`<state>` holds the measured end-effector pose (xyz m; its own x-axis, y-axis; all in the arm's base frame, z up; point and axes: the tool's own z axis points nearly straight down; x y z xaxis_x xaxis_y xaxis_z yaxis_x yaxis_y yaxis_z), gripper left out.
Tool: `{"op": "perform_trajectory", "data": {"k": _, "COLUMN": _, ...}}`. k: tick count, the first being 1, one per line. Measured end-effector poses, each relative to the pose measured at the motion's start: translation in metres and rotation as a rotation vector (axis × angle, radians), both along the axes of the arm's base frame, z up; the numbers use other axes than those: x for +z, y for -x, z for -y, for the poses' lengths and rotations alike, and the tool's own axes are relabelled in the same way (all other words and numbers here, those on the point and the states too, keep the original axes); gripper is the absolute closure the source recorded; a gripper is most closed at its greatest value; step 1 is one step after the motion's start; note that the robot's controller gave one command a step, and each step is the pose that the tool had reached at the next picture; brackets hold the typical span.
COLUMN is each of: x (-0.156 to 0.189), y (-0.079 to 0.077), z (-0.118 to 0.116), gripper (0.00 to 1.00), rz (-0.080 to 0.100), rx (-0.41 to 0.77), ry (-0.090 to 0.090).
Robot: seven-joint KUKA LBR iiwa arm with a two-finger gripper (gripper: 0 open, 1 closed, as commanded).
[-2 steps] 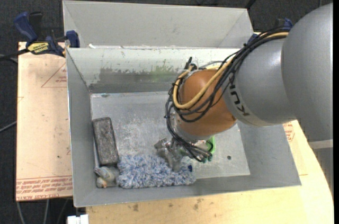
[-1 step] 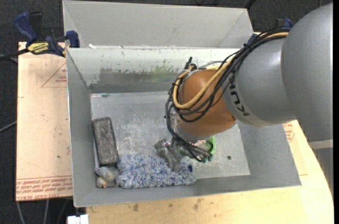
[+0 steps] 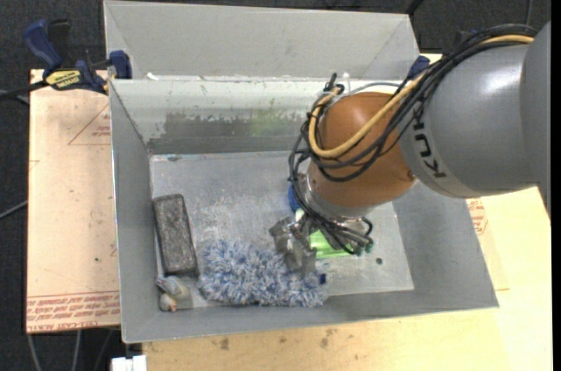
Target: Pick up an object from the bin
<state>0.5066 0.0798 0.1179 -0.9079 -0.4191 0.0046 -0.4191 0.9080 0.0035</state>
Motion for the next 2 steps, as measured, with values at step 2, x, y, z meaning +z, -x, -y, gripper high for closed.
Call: {"op": "perform_trajectory", "data": {"k": 2, "x": 0.133, "y": 0.000, "z": 0.027, "gripper": 1.00, "rz": 0.008, "rx": 0.006, "ry": 0.000}}
